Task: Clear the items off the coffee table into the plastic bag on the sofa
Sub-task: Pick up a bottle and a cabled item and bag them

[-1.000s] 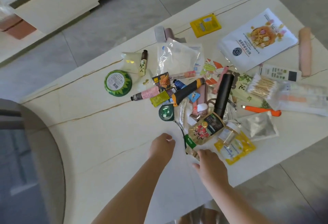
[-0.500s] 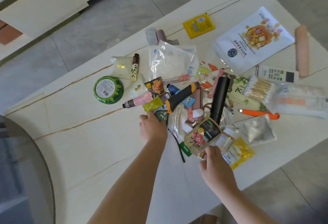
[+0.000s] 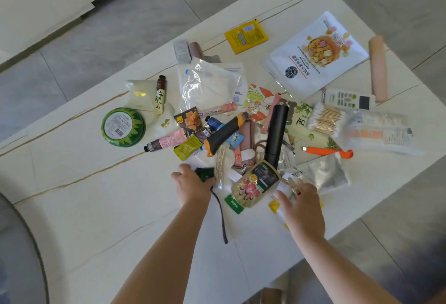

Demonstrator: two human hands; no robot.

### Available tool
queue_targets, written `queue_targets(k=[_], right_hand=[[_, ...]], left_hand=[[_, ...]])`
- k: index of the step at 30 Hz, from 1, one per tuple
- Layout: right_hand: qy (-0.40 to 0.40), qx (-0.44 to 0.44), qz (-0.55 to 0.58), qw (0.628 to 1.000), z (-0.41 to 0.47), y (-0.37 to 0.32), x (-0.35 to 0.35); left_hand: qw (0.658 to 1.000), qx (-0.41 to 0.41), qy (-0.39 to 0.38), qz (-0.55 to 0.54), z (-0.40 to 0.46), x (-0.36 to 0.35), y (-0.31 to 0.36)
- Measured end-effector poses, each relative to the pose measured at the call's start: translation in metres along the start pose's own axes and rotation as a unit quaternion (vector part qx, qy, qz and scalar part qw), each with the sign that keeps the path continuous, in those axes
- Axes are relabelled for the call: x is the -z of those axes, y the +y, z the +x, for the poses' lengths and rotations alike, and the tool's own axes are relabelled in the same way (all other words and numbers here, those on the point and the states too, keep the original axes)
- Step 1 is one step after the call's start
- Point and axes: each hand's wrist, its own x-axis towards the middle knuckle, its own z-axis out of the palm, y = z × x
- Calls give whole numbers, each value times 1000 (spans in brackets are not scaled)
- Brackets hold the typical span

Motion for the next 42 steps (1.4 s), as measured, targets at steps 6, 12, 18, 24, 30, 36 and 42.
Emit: queue_targets(k=[6, 12, 18, 24, 30, 36, 42], right_hand=[[-12, -64, 40, 997, 11, -8, -9], [-62, -102, 81, 990, 3, -10, -4], [-89, -74, 67, 991, 2, 2, 13], [-112, -31, 48, 992, 8, 16, 13], [-114, -17, 46, 992, 12, 30, 20], [-161, 6, 87, 983, 6, 34, 49], [-215, 26, 176, 960, -17, 35, 96]], left_hand=[[999, 0, -45, -24, -25, -6, -19], [994, -64, -90, -17, -63, -9, -23], [971, -195, -97, 99, -67, -29, 11], [963, -195, -63, 177, -59, -59, 28], [944, -193, 7, 268, -64, -71, 30], [960, -174, -58, 212, -85, -53, 38], [977, -117, -150, 97, -124, -13, 49]])
